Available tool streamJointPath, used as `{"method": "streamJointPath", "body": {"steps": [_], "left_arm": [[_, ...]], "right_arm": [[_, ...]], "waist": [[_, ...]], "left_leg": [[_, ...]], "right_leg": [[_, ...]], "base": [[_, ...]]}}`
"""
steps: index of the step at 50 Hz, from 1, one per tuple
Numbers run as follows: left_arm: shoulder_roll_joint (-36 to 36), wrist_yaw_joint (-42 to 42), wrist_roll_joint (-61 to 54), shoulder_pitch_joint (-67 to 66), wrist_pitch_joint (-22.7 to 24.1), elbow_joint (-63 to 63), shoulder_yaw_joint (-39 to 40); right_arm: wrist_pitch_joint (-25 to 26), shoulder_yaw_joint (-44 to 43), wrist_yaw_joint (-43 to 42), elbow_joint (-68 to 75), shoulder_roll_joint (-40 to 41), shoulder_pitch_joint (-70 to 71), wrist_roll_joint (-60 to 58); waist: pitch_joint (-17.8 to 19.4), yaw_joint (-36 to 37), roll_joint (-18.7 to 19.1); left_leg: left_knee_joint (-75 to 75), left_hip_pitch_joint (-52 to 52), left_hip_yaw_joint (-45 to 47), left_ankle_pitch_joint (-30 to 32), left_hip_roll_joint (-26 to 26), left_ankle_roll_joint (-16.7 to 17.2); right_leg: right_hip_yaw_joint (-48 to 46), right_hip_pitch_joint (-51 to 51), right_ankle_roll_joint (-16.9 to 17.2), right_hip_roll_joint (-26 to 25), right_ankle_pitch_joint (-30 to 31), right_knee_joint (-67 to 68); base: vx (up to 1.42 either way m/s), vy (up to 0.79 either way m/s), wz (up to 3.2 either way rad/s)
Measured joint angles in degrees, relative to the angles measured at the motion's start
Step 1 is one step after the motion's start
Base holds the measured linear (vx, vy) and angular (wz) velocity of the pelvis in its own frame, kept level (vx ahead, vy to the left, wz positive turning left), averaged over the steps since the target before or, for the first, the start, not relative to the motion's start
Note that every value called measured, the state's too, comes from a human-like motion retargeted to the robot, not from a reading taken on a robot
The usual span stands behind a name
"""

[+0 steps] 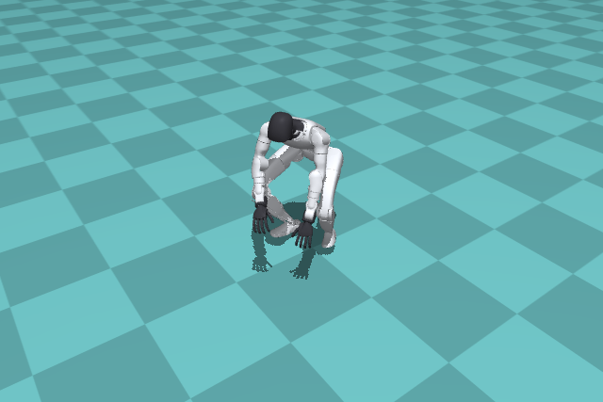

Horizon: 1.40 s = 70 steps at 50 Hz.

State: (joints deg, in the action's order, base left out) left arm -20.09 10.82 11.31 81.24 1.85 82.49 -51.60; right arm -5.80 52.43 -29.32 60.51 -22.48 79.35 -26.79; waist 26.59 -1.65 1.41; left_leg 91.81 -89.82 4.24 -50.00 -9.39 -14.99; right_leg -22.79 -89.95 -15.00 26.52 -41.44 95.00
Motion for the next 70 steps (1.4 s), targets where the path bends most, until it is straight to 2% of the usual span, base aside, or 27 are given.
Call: {"method": "streamJointPath", "body": {"steps": [3,10,12,15,17,18,20,22,23,25,27,28,30,31,32,33,34,37,38,40,42,45,47,53,62,65,70], "left_arm": [[-0.3,0.1,-0.2,4.8,-0.1,2.2,-1.4],[1.1,1.0,0.2,7.7,0.0,6.5,-3.2],[2.8,2.4,0.8,7.9,0.4,6.8,-3.7],[2.3,3.9,1.4,8.1,0.2,8.5,-3.2],[3.8,6.1,2.2,8.0,0.4,8.4,-3.3],[3.4,7.1,2.5,8.4,0.3,8.8,-3.1],[4.7,9.9,3.6,7.9,0.4,8.7,-3.1],[5.9,14.6,5.6,7.5,0.4,9.0,-2.4],[6.3,15.9,6.1,8.1,0.3,8.9,-2.7],[7.1,20.1,8.1,7.8,-0.1,9.5,-2.1],[8.1,23.0,9.2,8.2,-0.6,9.5,-2.3],[8.8,25.3,10.2,7.5,-0.8,10.1,-2.0],[9.0,27.0,11.0,8.0,-1.2,10.2,-2.3],[9.6,28.2,11.5,8.2,-1.4,10.1,-2.8],[10.3,29.8,12.3,8.0,-1.7,10.4,-3.0],[11.2,32.1,13.7,6.7,-2.0,11.2,-2.5],[11.5,33.2,14.3,6.5,-2.3,11.5,-2.6],[12.5,35.8,15.8,5.6,-3.1,11.6,-3.5],[12.8,37.2,17.1,4.4,-3.3,11.8,-3.4],[13.4,39.0,17.8,2.8,-4.0,11.9,-3.8],[12.8,39.9,19.3,1.8,-4.2,11.3,-4.0],[11.8,40.5,20.2,3.9,-4.5,10.3,-3.9],[10.2,39.9,21.4,7.4,-4.7,8.7,-4.4],[3.4,35.1,23.1,13.8,-4.4,5.1,-4.5],[-7.5,27.5,19.7,24.8,-1.9,5.2,-0.5],[-9.6,26.1,17.0,27.5,-0.7,7.2,1.2],[-11.1,25.1,13.2,29.2,0.9,10.2,3.9]], "right_arm": [[0.0,1.0,0.3,1.6,0.1,3.9,-0.4],[-0.2,2.7,0.3,4.1,1.2,5.8,-1.7],[-0.1,2.5,-0.7,4.5,0.9,5.6,-2.1],[-0.6,3.1,-1.7,4.1,1.3,6.9,-2.9],[-0.6,2.8,-3.3,4.0,0.7,6.9,-3.4],[-0.9,2.9,-4.0,3.5,0.6,7.9,-3.6],[-1.2,2.7,-5.7,3.0,-0.1,7.9,-3.9],[-1.9,2.6,-8.0,2.2,-1.5,8.6,-4.0],[-2.0,2.1,-9.0,1.9,-2.3,9.5,-4.1],[-2.9,2.0,-10.6,1.2,-3.3,10.7,-3.8],[-3.1,1.1,-12.5,0.9,-4.6,12.0,-3.7],[-3.5,1.1,-13.4,1.0,-4.8,12.2,-3.4],[-3.5,0.3,-14.5,0.9,-5.7,13.6,-3.3],[-3.4,-0.3,-15.3,1.0,-6.3,14.2,-3.2],[-3.5,-0.7,-16.1,1.5,-6.7,14.6,-3.0],[-4.1,-0.6,-16.6,3.0,-6.4,14.6,-2.3],[-4.2,-0.8,-17.0,3.5,-6.6,15.0,-2.1],[-3.7,-1.8,-18.7,4.7,-7.2,15.4,-1.8],[-3.8,-1.8,-19.4,6.5,-6.5,15.4,-1.3],[-3.4,-2.3,-21.3,7.2,-6.0,14.7,-1.3],[-2.9,-2.8,-23.0,9.1,-4.6,14.5,-1.0],[-2.1,-3.2,-24.1,10.2,-3.4,13.8,-1.1],[-1.3,-4.1,-25.4,12.1,-3.0,13.9,-1.3],[-0.3,-6.2,-28.1,15.7,-0.4,12.4,-2.6],[-1.4,-6.8,-32.1,17.5,2.8,8.2,-3.7],[-2.0,-6.6,-34.3,17.6,3.3,6.9,-4.0],[-2.1,-6.4,-37.8,16.9,2.7,5.0,-5.1]], "waist": [[3.1,-1.3,0.6],[3.2,-3.8,1.1],[3.2,-8.8,1.4],[3.2,-7.3,1.7],[3.2,-10.5,1.8],[3.2,-10.0,2.3],[3.2,-12.2,2.4],[3.2,-6.3,3.0],[3.2,-9.1,3.3],[3.2,-4.8,3.9],[3.2,-8.0,4.1],[3.2,-4.4,3.8],[3.0,-5.2,4.3],[2.1,-8.6,5.5],[1.8,-8.8,5.4],[2.7,-2.9,2.8],[2.4,-1.7,2.2],[0.2,-5.7,3.3],[1.7,0.3,-0.5],[-0.1,-0.8,-0.7],[0.7,8.3,-4.6],[-1.2,11.9,-5.7],[-1.7,13.7,-7.9],[-0.5,11.7,-10.5],[-0.3,7.4,-10.2],[0.3,4.7,-9.7],[-0.2,3.3,-7.5]], "left_leg": [[1.2,-0.1,-2.1,0.0,3.1,0.0],[5.5,-0.1,-5.2,0.0,9.7,0.0],[1.5,-0.1,-4.2,0.0,16.5,0.0],[8.6,-0.1,-6.9,0.0,15.5,0.0],[3.9,-0.1,-6.0,0.0,20.3,0.0],[7.9,-0.1,-7.4,0.0,19.9,0.0],[3.5,-0.1,-7.3,0.0,23.5,0.0],[5.4,-0.1,-9.0,0.0,19.4,0.0],[4.2,-0.1,-9.4,0.0,22.7,0.0],[6.0,-0.1,-11.5,0.0,19.9,0.0],[4.6,-0.1,-12.2,0.0,24.3,0.0],[5.9,-0.1,-12.9,0.0,21.7,0.0],[7.6,0.1,-14.3,0.0,23.6,0.0],[4.5,0.0,-15.5,0.0,27.6,0.0],[2.8,0.6,-15.8,0.0,28.4,0.0],[4.0,2.9,-14.4,0.0,23.2,0.0],[4.7,4.1,-14.5,0.0,22.3,0.0],[0.7,8.7,-16.5,0.0,25.5,0.0],[0.3,13.1,-13.0,0.0,19.7,0.0],[0.6,16.6,-13.1,0.0,17.7,0.9],[3.7,22.8,-7.4,0.0,5.5,2.3],[10.1,26.4,-3.9,0.0,-4.8,3.1],[10.6,25.9,-1.8,1.8,-8.4,2.8],[12.1,23.0,1.0,3.8,-9.9,3.6],[15.0,18.4,4.5,6.5,-10.9,6.1],[15.4,20.0,5.1,7.3,-8.4,6.8],[14.6,21.9,4.9,9.9,-6.2,7.7]], "right_leg": [[0.6,0.7,0.0,2.8,-2.1,4.2],[2.7,1.6,0.0,8.5,-5.9,13.9],[2.9,0.4,0.0,16.7,-7.4,15.9],[4.3,1.9,0.0,14.7,-7.5,19.9],[3.6,0.4,0.0,21.3,-8.4,20.6],[4.0,1.3,0.0,19.7,-7.9,22.1],[3.3,0.1,0.0,24.7,-8.5,22.7],[2.0,0.9,0.0,19.3,-7.1,22.6],[2.1,0.3,0.0,22.1,-7.8,23.3],[1.4,0.6,0.0,17.4,-6.1,23.4],[1.4,0.0,0.0,19.8,-7.0,23.9],[1.9,0.0,0.0,15.4,-6.1,23.4],[2.5,0.0,0.6,14.3,-6.4,23.8],[1.6,0.0,1.8,17.5,-7.7,23.3],[1.9,0.0,2.7,17.3,-8.3,22.8],[4.6,0.0,2.7,10.5,-7.8,22.5],[5.9,0.0,3.2,8.3,-8.0,22.5],[7.8,0.0,6.0,9.4,-8.6,20.1],[11.3,0.0,5.7,2.4,-8.6,20.0],[13.1,0.0,7.3,0.8,-8.6,18.8],[15.5,0.0,7.0,-10.5,-8.6,19.0],[16.6,0.0,7.8,-17.2,-8.6,19.5],[18.0,0.3,7.7,-20.4,-8.6,18.1],[20.4,9.3,9.2,-22.2,-8.6,10.2],[24.3,23.8,8.6,-24.7,-8.6,-4.7],[25.1,30.1,10.8,-22.6,-8.5,-6.5],[25.9,35.5,14.5,-20.6,-3.4,-8.7]], "base": [[0.03,0.0,0.87],[0.14,0.01,0.85],[0.29,-0.05,2.31],[0.22,-0.02,0.0],[0.35,-0.14,1.62],[0.31,-0.11,0.71],[0.34,-0.18,0.8],[0.33,-0.18,-0.4],[0.36,-0.2,0.67],[0.33,-0.19,0.06],[0.35,-0.21,0.69],[0.31,-0.17,-0.69],[0.39,-0.17,0.9],[0.46,-0.25,3.15],[0.36,-0.28,0.4],[0.29,-0.24,-1.95],[0.31,-0.18,-2.05],[0.48,-0.26,1.23],[0.42,-0.33,-2.41],[0.46,-0.27,-1.89],[0.42,-0.24,-3.94],[0.4,-0.14,-2.08],[0.4,-0.17,-0.59],[0.37,-0.09,0.57],[0.32,0.07,0.21],[0.36,0.13,0.54],[0.32,0.13,-0.29]]}}
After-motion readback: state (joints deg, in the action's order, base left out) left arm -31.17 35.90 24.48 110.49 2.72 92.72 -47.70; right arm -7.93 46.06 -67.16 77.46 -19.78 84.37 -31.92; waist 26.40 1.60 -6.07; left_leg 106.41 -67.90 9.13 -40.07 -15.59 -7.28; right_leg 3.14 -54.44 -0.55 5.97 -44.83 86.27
